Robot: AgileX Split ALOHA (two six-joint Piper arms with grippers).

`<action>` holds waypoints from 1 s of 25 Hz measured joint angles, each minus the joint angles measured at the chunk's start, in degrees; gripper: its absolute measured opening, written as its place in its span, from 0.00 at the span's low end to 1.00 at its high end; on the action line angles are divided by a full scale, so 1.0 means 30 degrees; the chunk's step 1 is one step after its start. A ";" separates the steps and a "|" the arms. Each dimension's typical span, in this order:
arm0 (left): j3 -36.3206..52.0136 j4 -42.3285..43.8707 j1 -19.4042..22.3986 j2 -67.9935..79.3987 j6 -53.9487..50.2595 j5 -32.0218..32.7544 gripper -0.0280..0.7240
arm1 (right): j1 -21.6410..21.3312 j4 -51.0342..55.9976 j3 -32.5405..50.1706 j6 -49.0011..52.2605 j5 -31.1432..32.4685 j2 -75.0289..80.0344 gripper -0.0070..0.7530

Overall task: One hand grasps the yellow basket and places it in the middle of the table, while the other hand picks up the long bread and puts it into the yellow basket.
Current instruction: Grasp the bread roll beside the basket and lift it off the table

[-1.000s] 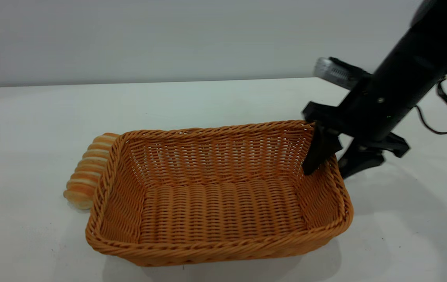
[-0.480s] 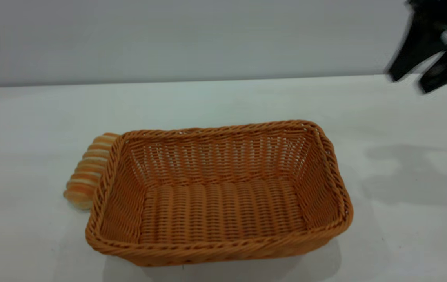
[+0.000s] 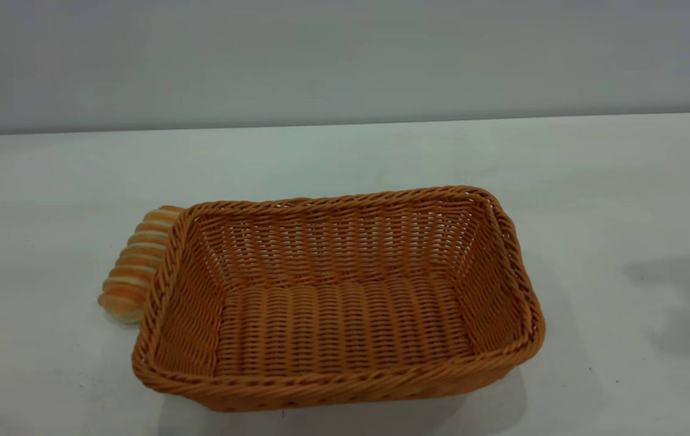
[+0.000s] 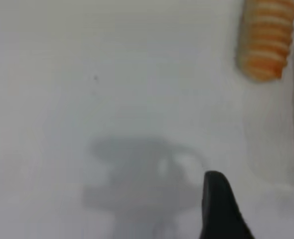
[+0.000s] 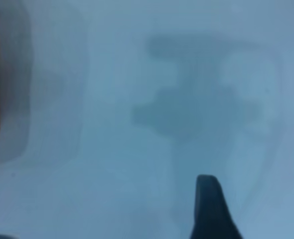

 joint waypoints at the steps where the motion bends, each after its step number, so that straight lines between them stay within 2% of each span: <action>1: -0.0128 -0.0116 0.0000 0.1119 0.0000 -0.0585 0.63 | 0.0014 0.0000 0.0000 0.0011 0.0174 -0.0304 0.66; 8: -0.0439 -0.0259 0.0000 0.8386 0.0000 -0.6278 0.63 | 0.0014 -0.0038 0.0018 0.0086 0.0486 -0.1137 0.66; 11: -0.1258 -0.0265 0.0000 1.1182 0.0070 -0.7827 0.63 | 0.0014 -0.0038 0.0032 0.0103 0.0507 -0.1137 0.66; 18: -0.5427 -0.0265 -0.0112 1.6284 0.0583 -0.8601 0.60 | 0.0014 -0.0020 0.0032 0.0103 0.0491 -0.1137 0.66; 25: -0.9218 -0.0265 -0.1654 2.0010 0.2990 -0.8390 0.55 | 0.0014 0.0017 0.0032 0.0103 0.0491 -0.1137 0.66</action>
